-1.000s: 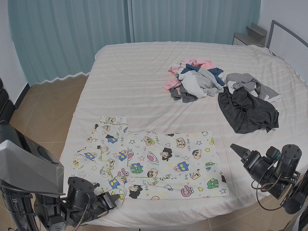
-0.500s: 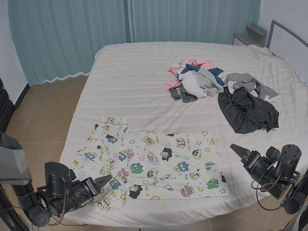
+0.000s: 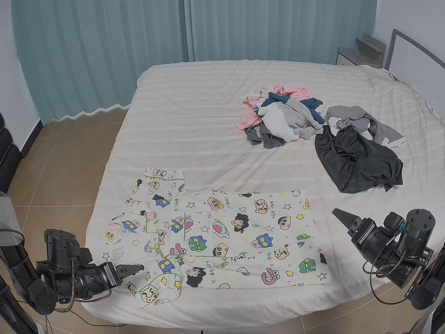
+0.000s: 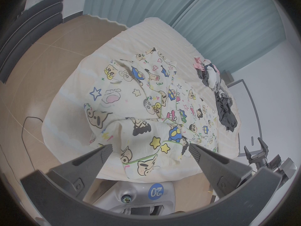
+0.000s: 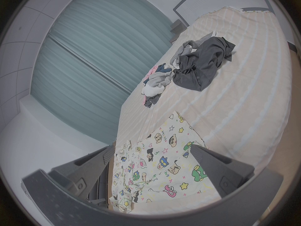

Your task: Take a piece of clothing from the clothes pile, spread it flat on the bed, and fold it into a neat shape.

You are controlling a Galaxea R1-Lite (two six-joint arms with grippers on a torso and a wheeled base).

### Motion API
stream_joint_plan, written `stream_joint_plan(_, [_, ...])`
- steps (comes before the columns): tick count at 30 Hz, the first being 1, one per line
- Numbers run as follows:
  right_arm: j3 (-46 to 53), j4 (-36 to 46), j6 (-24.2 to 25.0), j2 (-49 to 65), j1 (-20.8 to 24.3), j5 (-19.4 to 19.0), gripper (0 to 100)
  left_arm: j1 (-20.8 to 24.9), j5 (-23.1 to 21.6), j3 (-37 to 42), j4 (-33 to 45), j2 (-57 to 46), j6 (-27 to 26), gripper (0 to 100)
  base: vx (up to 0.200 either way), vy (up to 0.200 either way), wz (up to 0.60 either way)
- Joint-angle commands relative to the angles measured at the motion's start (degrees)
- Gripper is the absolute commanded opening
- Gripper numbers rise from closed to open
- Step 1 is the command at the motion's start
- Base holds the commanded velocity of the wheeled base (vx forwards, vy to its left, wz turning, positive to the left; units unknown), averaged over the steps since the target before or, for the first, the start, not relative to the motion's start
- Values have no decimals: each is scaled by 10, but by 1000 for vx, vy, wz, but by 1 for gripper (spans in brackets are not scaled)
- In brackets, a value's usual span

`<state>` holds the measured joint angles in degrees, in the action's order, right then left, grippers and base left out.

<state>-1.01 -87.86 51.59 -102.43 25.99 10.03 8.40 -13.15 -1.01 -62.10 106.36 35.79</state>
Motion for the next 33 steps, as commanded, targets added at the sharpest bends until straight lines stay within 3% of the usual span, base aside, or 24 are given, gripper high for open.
stream_joint_plan(1, [10,0,0,-1,0,0,100,-8,-2,3,0,32,-2,100,0,0,0])
stream_joint_plan(7, [10,0,0,-1,0,1,100,-9,-29,1,-17,57,-1,100,0,0,0])
stream_joint_plan(25, [10,0,0,0,0,1,100,-25,-25,-59,-43,128,-3,100,0,0,0])
stream_joint_plan(26, [10,0,0,0,0,2,100,-26,-26,-59,-46,131,-3,0,0,0,0])
stream_joint_plan(33, [10,0,0,0,0,1,100,-37,-23,-57,-85,159,-4,0,0,0,0])
